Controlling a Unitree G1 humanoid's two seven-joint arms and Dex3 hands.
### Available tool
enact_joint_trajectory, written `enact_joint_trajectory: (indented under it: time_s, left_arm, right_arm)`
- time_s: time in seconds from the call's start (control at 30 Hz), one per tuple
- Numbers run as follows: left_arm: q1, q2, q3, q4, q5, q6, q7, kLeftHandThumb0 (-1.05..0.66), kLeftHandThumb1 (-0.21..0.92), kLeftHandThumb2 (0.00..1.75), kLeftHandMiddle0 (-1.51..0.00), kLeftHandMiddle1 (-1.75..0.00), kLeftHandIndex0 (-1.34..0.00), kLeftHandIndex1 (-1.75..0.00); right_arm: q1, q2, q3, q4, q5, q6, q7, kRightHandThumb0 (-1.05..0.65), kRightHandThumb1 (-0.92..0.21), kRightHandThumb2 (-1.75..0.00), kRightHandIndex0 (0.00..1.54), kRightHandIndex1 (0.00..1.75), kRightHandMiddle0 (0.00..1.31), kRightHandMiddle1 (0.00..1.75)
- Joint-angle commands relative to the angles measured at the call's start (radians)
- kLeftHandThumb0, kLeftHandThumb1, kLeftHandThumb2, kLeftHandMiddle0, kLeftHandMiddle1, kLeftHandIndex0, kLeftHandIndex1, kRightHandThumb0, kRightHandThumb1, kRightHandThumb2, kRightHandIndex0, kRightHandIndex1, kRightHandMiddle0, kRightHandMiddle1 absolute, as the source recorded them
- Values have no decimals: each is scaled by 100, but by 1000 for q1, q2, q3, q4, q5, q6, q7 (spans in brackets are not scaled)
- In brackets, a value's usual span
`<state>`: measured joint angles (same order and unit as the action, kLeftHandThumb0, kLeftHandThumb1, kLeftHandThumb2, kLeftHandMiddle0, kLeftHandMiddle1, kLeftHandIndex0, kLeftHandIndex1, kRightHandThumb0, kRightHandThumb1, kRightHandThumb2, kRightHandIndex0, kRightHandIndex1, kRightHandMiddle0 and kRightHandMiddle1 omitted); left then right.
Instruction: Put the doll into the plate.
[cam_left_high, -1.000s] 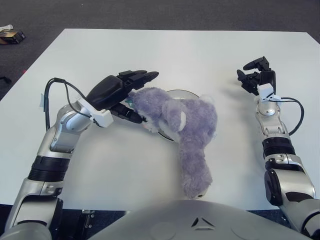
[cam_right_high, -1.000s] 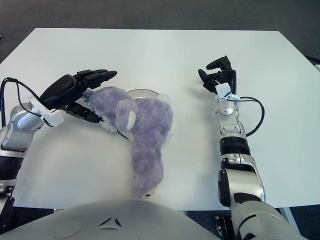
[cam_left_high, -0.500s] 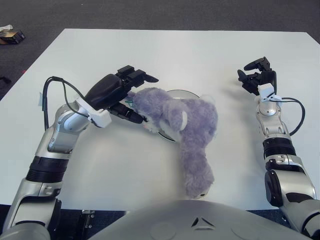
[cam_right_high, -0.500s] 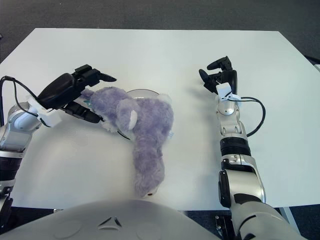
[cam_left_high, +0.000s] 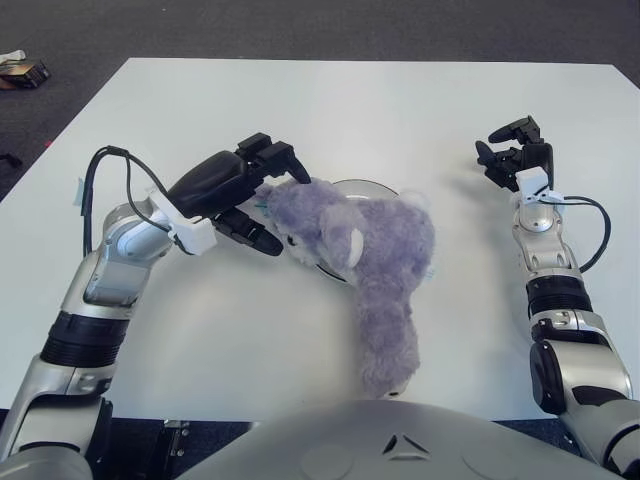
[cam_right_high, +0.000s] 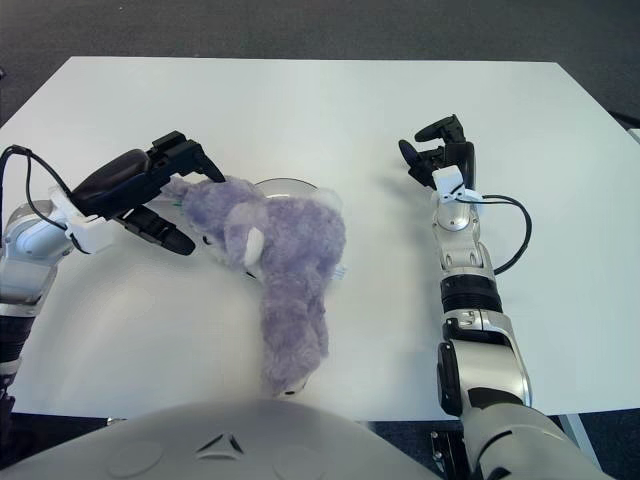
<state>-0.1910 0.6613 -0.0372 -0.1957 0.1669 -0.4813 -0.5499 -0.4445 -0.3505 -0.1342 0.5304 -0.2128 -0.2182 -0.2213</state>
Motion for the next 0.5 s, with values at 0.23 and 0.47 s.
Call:
enact_joint_trajectory:
  time_s: [0.23,0.47]
  left_arm:
    - [-19,26,-27,-38,2,76,-64,-28,83,0,-12,-111,-7,-111]
    - [5,11,-47,-71,35,119,-53,-29,82,0,-26,-15,-22,-43]
  right_arm:
    - [18,-20,-13,-14,10,11,4,-35,-92,-45,90,71,27,166]
    - [23,-27,-17,-10,14,6,8,-35,-92,-45,90,71,27,166]
